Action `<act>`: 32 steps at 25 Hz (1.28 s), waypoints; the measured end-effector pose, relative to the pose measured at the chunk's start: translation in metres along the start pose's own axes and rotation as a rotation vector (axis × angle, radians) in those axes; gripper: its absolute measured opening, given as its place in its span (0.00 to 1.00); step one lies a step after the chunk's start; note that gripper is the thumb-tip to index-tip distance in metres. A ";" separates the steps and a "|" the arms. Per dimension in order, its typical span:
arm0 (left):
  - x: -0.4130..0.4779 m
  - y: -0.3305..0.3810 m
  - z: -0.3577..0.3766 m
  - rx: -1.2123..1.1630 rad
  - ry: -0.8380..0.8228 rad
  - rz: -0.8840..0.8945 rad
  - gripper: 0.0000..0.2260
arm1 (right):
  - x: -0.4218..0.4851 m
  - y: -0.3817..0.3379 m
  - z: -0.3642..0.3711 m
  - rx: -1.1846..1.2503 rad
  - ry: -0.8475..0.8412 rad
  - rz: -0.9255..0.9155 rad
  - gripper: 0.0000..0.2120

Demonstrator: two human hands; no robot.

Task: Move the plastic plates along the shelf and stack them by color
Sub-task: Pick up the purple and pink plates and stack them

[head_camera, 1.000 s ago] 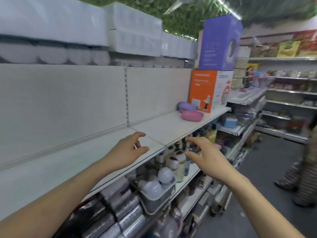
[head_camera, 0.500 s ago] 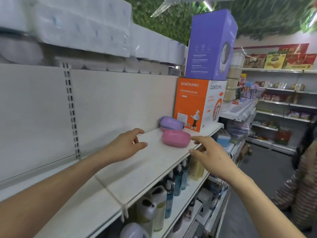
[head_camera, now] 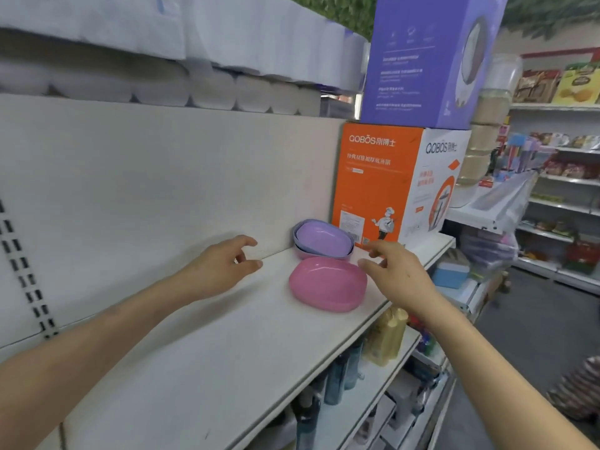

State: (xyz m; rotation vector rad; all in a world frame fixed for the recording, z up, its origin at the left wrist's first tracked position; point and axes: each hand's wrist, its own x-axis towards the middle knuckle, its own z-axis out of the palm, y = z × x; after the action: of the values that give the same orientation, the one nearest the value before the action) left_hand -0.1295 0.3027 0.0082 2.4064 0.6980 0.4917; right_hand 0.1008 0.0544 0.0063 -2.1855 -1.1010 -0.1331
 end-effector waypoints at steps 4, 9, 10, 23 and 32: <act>0.026 0.001 0.000 0.006 0.064 -0.067 0.19 | 0.067 0.025 0.015 -0.041 -0.044 -0.041 0.18; 0.047 0.004 0.003 -0.026 0.158 -0.125 0.18 | 0.129 0.046 0.048 -0.137 -0.164 -0.037 0.20; 0.048 0.005 0.005 -0.018 0.159 -0.127 0.17 | 0.136 0.048 0.054 -0.160 -0.189 -0.033 0.21; 0.058 0.008 0.027 0.004 0.161 -0.170 0.15 | 0.167 0.035 0.079 -0.070 -0.237 -0.177 0.27; 0.070 0.028 0.048 -0.042 0.107 -0.217 0.18 | 0.166 0.019 0.074 -0.349 -0.035 -0.338 0.23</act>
State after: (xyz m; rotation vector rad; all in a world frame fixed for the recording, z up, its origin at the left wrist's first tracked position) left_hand -0.0402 0.3031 0.0017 2.2444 0.9730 0.5419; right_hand 0.2059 0.2042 0.0015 -2.2840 -1.5585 -0.4691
